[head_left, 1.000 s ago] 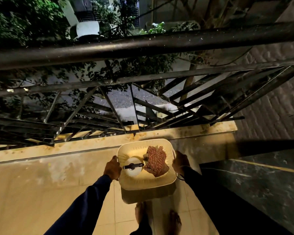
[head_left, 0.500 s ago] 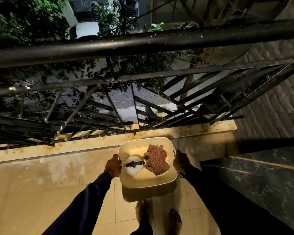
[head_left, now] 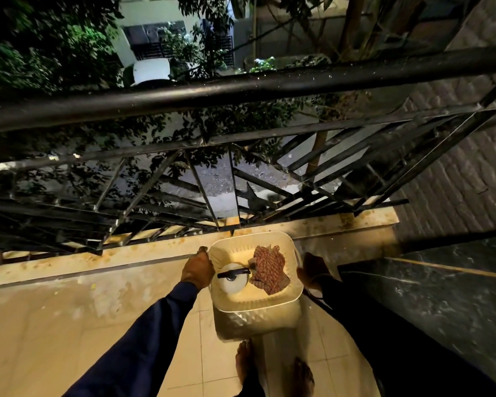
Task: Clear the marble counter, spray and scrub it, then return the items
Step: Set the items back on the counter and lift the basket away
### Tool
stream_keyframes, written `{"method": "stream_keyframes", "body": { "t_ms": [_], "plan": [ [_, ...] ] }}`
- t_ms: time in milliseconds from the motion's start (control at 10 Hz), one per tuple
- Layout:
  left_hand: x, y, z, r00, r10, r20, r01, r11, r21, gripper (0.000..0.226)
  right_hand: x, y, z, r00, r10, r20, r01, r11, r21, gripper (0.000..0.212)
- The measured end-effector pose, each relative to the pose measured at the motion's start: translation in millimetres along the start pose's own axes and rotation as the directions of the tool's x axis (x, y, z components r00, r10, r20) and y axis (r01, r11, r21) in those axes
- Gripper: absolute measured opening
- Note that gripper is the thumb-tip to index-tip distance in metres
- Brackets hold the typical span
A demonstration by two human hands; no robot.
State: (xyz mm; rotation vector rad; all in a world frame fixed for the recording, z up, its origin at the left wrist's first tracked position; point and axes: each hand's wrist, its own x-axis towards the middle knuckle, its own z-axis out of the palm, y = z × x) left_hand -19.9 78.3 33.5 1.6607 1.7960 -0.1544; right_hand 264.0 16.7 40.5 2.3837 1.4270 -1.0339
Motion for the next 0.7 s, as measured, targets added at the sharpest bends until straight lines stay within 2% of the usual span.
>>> {"method": "stream_keyframes", "body": {
  "t_ms": [100,200,300,400,500,600,700],
  "plan": [
    [-10.9,7.2,-15.5,0.999,0.033,-0.030,-0.033,0.999,0.014,0.051,-20.1,-0.4,-16.0,1.000,-0.027,-0.010,0.027,1.000,0.015,0.050],
    [-31.4,25.8,-30.6,0.993,0.062,-0.101,-0.053,0.994,0.092,0.043,-51.3,4.8,-37.1,0.997,-0.076,-0.021,0.076,0.997,0.010,0.056],
    [-52.5,56.1,-41.5,0.977,0.153,-0.149,-0.137,0.984,0.109,0.038,-93.1,13.1,-61.1,0.988,-0.141,-0.059,0.140,0.990,-0.009,0.055],
    [-65.8,110.4,-50.4,0.927,0.346,-0.144,-0.332,0.937,0.111,0.047,-131.7,37.3,-95.5,0.972,-0.102,-0.213,0.113,0.993,0.039,0.060],
    [-73.1,180.5,-58.8,0.852,0.511,-0.112,-0.495,0.857,0.146,0.052,-161.4,72.1,-137.4,0.928,-0.057,-0.368,0.088,0.994,0.067,0.052],
    [-101.0,260.2,-56.5,0.707,0.699,-0.112,-0.680,0.715,0.163,0.050,-200.3,124.8,-166.6,0.842,0.014,-0.539,0.020,0.998,0.056,0.067],
    [-139.4,331.1,-42.8,0.543,0.835,-0.090,-0.819,0.550,0.165,0.056,-231.3,179.1,-186.3,0.768,0.092,-0.634,-0.091,0.995,0.034,0.104]
  ]
}}
